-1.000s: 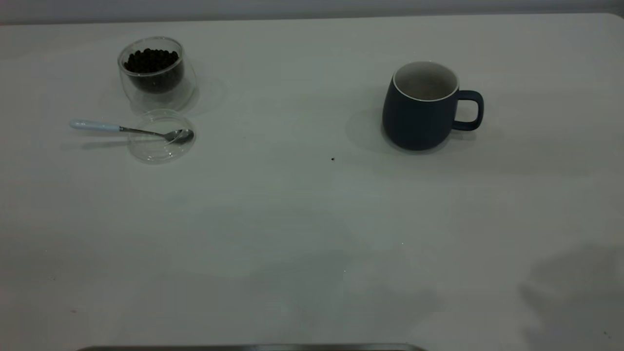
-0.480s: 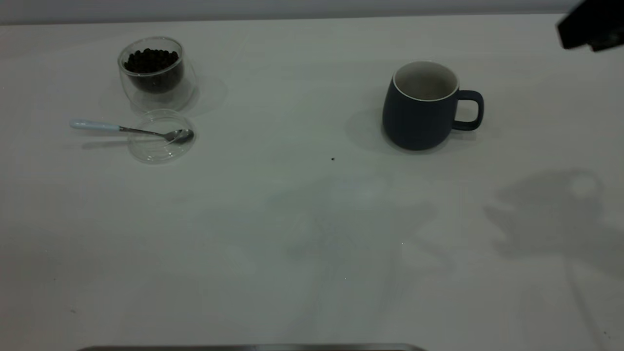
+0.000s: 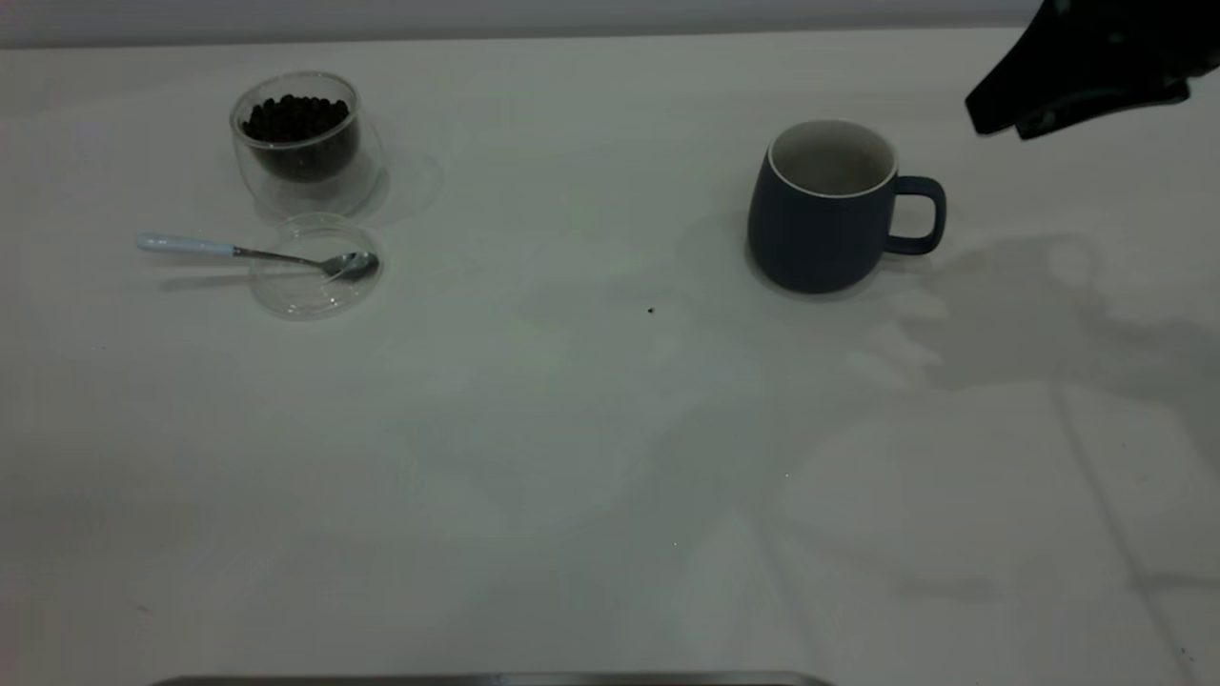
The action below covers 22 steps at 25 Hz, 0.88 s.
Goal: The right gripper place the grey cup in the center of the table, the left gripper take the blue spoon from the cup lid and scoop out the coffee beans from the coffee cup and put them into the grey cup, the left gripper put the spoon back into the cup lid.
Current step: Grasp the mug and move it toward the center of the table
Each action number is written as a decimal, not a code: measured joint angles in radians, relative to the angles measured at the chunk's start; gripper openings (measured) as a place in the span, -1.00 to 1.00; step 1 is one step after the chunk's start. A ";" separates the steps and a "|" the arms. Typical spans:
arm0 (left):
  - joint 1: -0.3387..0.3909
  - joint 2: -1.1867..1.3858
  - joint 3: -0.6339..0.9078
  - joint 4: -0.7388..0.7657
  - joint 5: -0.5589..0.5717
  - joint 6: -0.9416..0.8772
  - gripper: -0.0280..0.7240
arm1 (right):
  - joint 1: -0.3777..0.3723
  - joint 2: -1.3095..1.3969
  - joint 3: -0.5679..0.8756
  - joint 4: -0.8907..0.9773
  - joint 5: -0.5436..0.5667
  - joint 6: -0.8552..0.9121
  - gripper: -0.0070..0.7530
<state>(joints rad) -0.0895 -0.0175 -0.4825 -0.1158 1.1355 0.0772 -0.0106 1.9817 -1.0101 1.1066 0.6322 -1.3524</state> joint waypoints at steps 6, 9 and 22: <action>0.000 0.000 0.000 0.000 0.000 0.000 0.26 | 0.000 0.100 -0.078 -0.017 -0.010 -0.517 -0.02; 0.000 0.000 0.000 0.000 0.000 0.000 0.26 | 0.000 0.135 -0.105 -0.003 0.005 -0.751 -0.02; 0.000 0.000 0.000 0.000 0.000 0.000 0.26 | 0.011 0.303 -0.296 -0.118 0.017 -0.751 -0.02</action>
<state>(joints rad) -0.0895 -0.0175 -0.4825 -0.1158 1.1355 0.0772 0.0000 2.2846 -1.3063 0.9888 0.6494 -2.1035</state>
